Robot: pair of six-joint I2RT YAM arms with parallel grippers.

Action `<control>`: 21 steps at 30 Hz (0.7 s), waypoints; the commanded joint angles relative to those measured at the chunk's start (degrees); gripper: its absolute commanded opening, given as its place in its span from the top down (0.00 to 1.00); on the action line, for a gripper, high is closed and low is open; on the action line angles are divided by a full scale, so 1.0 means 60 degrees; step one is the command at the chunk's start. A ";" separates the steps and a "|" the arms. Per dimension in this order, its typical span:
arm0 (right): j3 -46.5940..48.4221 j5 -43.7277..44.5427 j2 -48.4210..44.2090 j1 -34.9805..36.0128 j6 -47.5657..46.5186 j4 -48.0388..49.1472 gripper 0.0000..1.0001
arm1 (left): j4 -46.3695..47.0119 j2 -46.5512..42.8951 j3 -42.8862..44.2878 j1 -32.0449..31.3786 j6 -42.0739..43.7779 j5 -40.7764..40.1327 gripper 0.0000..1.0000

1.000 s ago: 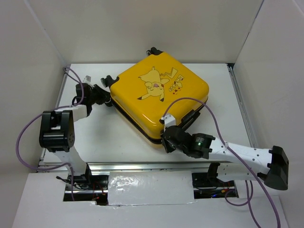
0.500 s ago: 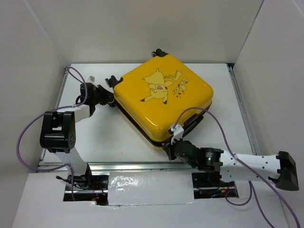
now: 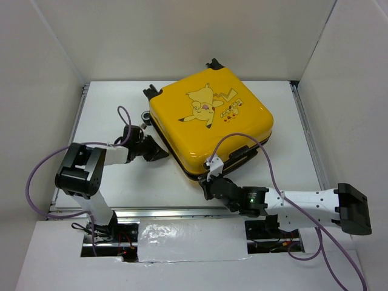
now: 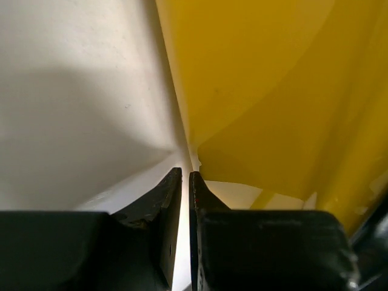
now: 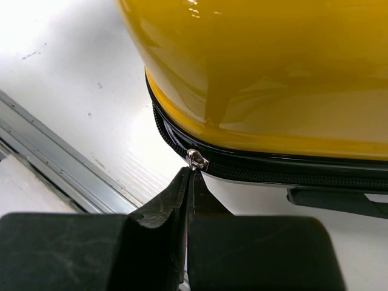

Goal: Pack the luggage

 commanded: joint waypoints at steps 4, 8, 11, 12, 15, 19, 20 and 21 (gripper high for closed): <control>0.0646 0.0169 -0.0285 0.0248 -0.0150 0.0081 1.00 | -0.0409 -0.0174 0.0840 0.0555 0.0323 0.0342 0.77; 0.1231 0.1207 -0.0050 -0.0030 0.1399 -0.2463 0.88 | -0.0732 -0.0672 0.0958 0.1287 0.0498 0.0269 0.72; 0.1438 0.1738 -0.0809 -0.0118 0.3114 -0.4370 0.43 | -0.1082 -0.0879 0.1337 0.2134 0.0732 0.0312 0.66; 0.1380 0.1680 -0.1203 -0.0133 0.3496 -0.4679 0.36 | -0.1215 -0.0806 0.1759 0.2254 0.0820 0.0370 0.64; 0.1320 0.1533 -0.2871 -0.0236 0.6210 -0.6664 0.31 | -0.1874 -0.0192 0.2947 0.2650 0.0894 0.0678 0.53; 0.1292 0.1710 -0.4046 -0.0891 1.0819 -0.9836 0.46 | -0.1890 0.0759 0.4120 0.2929 0.0807 0.1131 0.26; 0.1161 0.1607 -0.4208 -0.1156 1.1186 -1.0027 0.45 | -0.1919 0.0965 0.4630 0.2973 0.0734 0.1248 0.23; 0.1043 0.1490 -0.4442 -0.1434 1.1639 -1.0145 0.42 | -0.1919 0.1170 0.4881 0.3002 0.0689 0.1569 0.19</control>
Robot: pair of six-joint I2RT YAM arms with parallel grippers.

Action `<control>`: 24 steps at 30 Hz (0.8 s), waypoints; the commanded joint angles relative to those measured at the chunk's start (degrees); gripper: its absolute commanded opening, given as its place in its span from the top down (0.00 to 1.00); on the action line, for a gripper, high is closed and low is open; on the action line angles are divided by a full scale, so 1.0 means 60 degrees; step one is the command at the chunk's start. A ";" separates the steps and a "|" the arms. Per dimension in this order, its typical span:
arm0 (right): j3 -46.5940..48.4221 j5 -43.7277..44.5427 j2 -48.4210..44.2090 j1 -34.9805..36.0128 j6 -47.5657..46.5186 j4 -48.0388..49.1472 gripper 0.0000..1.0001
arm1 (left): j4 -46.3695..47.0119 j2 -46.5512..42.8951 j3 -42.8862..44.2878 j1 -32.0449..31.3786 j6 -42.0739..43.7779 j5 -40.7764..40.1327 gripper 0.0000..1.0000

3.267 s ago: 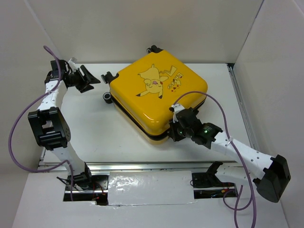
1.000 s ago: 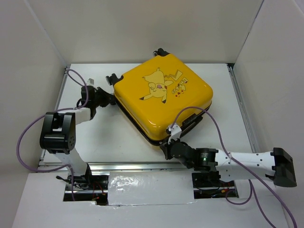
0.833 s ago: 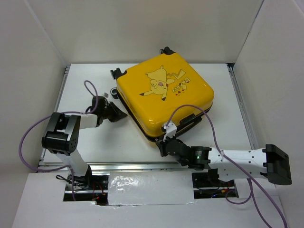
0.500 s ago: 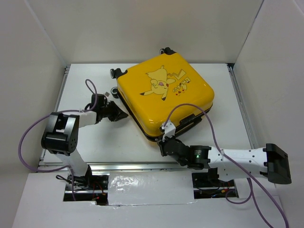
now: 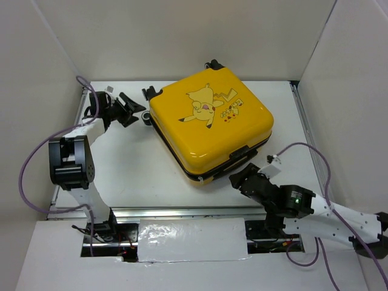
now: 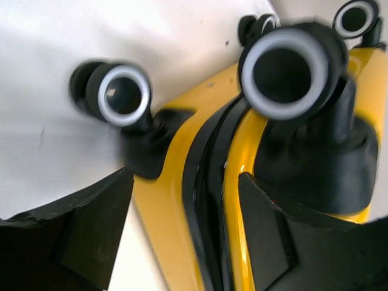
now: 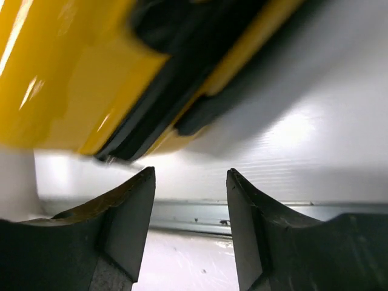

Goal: Pack the luggage

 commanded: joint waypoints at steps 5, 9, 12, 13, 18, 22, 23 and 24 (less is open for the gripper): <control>-0.0839 -0.0705 -0.1000 -0.2473 0.2841 -0.0834 0.30 | 0.0059 0.1976 0.1992 0.0366 -0.0419 0.1648 0.17; -0.1310 -0.0822 -0.0739 -0.2884 0.2592 0.0953 0.29 | 0.0412 0.2826 0.2696 0.0367 -0.0523 0.2278 0.22; -0.1151 -0.1172 0.0138 -0.3424 0.2066 0.1702 0.30 | 0.0543 0.3397 0.2947 0.0294 -0.0567 0.2702 0.23; -0.1121 -0.1725 0.0576 -0.4007 0.1788 0.2182 0.31 | 0.0645 0.3428 0.2874 0.0265 -0.0596 0.2791 0.24; -0.1967 -0.3838 0.1019 -0.6163 0.0658 0.4599 0.33 | 0.0866 0.3589 0.2581 0.0250 -0.0553 0.2894 0.24; -0.2058 -0.4528 0.1604 -0.7292 0.0102 0.5144 0.34 | 0.0793 0.3764 0.2668 0.0191 -0.0362 0.2924 0.23; -0.2029 -0.4717 0.1809 -0.7540 -0.0044 0.5291 0.35 | 0.0778 0.3852 0.2741 0.0147 -0.0275 0.2894 0.23; -0.2028 -0.4777 0.2188 -0.7644 -0.0220 0.5568 0.35 | 0.0705 0.3882 0.2785 0.0133 -0.0245 0.2880 0.24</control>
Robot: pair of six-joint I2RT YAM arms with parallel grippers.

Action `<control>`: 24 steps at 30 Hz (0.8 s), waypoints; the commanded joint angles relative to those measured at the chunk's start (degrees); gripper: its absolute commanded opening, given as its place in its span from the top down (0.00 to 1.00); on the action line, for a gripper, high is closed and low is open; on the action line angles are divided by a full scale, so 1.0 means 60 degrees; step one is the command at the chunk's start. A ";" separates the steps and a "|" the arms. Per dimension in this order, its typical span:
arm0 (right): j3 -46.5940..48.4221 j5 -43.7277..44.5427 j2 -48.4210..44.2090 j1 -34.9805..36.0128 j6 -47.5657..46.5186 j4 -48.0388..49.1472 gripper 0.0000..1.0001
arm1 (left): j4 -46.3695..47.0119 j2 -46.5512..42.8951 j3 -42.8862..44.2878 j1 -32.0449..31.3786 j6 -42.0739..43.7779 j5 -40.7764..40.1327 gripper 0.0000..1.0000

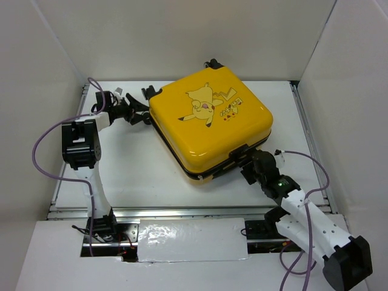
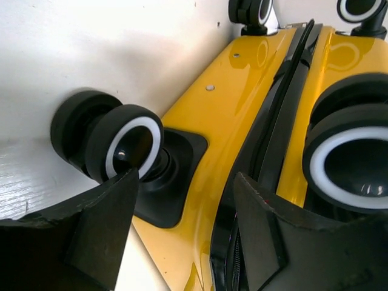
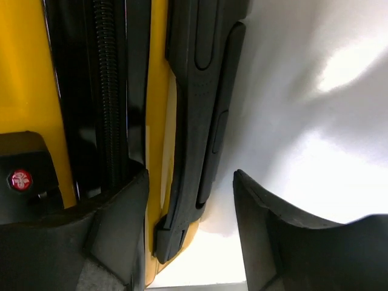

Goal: Pack the luggage

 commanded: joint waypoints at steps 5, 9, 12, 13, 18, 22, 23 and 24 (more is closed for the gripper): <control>0.0194 -0.0673 0.2151 -0.1071 -0.1498 0.2736 0.63 | 0.0253 0.0244 -0.0132 -0.0232 0.0284 0.0169 0.34; 0.0429 -0.0600 0.2959 -0.1569 -0.1983 0.2999 0.78 | 0.0634 -0.0138 -0.0792 -0.0218 0.0152 0.0183 0.38; 0.0560 -0.0499 0.3487 -0.2125 -0.2642 0.3324 0.99 | 0.0736 -0.0401 -0.1217 -0.0203 0.0093 0.0242 0.40; 0.0866 -0.0425 0.3822 -0.2331 -0.3035 0.3280 1.00 | 0.0838 -0.0634 -0.1537 -0.0218 0.0093 0.0242 0.40; 0.2608 -0.0832 0.5506 -0.3796 -0.4939 0.3572 1.00 | 0.0899 -0.1661 -0.2753 -0.0510 0.0268 -0.0093 0.40; 0.5561 -0.1417 0.7671 -0.4324 -0.6856 0.2960 1.00 | 0.0868 -0.2539 -0.3852 -0.0832 0.0473 -0.0388 0.40; 0.6064 -0.1551 0.7939 -0.4354 -0.7210 0.2740 0.92 | 0.0753 -0.2729 -0.4072 -0.0891 0.0503 -0.0518 0.41; 0.6954 -0.1697 0.8188 -0.4659 -0.7736 0.2448 0.83 | 0.0650 -0.3181 -0.4538 -0.1008 0.0648 -0.0606 0.41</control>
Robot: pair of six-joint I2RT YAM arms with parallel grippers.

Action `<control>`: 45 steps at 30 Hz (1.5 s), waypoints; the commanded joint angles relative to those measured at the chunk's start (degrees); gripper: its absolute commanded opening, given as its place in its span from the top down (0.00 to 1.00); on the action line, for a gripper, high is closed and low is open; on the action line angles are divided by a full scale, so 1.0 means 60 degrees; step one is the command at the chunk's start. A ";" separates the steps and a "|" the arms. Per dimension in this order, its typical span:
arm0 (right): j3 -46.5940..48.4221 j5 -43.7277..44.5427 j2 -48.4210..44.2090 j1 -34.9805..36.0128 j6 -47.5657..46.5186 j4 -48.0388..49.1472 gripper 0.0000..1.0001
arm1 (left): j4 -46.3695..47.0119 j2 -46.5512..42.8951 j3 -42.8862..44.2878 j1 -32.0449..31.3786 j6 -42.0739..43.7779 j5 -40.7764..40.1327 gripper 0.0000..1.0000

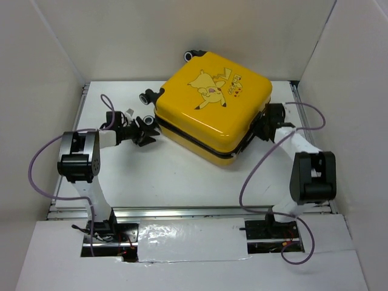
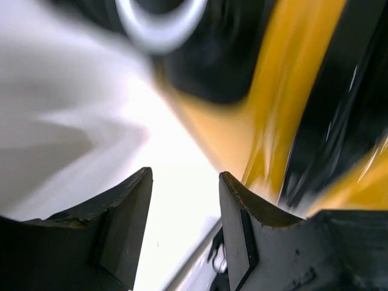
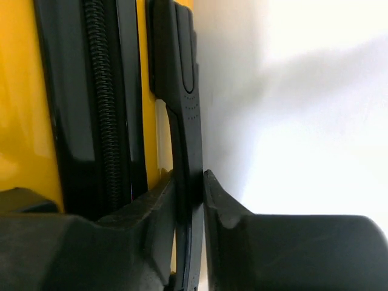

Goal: Pack the luggage

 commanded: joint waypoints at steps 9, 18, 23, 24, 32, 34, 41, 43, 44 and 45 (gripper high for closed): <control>0.0225 -0.3629 -0.2269 -0.1944 -0.4766 0.0508 0.31 | -0.2204 -0.4226 -0.1708 -0.0106 0.1865 -0.2566 0.32; -0.4614 -0.4501 -0.6375 -0.0512 -0.4932 0.3192 0.34 | -0.2632 -0.3672 -0.0521 0.0056 0.1925 -0.2409 0.32; -0.4822 -0.4773 -0.6687 -0.0261 -0.6484 0.2461 0.37 | -0.2339 -0.3863 -0.0872 0.0027 0.1779 -0.2247 0.32; -0.4633 -0.5023 -0.6323 -0.0261 -0.6661 0.2415 0.38 | -0.2296 -0.3819 -0.0916 0.0027 0.1721 -0.2130 0.32; -0.3972 -0.6356 -0.5045 0.0647 -0.8112 0.2224 0.41 | -0.2412 -0.3599 -0.0653 0.0041 0.1749 -0.2056 0.32; -0.3928 -0.6213 -0.4928 0.0706 -0.8186 0.2370 0.41 | -0.2471 -0.3497 -0.0536 0.0041 0.1720 -0.2070 0.33; -0.3840 -0.6285 -0.4707 0.0618 -0.8215 0.2517 0.60 | -0.2412 -0.3453 -0.0506 0.0041 0.1749 -0.2041 0.33; -0.3986 -0.6198 -0.4926 0.0589 -0.8084 0.2576 0.68 | -0.2442 -0.3423 -0.0506 0.0041 0.1764 -0.2085 0.33; -0.4131 -0.6110 -0.5145 0.0574 -0.7924 0.2605 0.71 | -0.2456 -0.3394 -0.0492 0.0041 0.1778 -0.2100 0.33; -0.4220 -0.5979 -0.5278 0.0545 -0.7864 0.2663 0.74 | -0.2471 -0.3365 -0.0477 0.0027 0.1793 -0.2085 0.33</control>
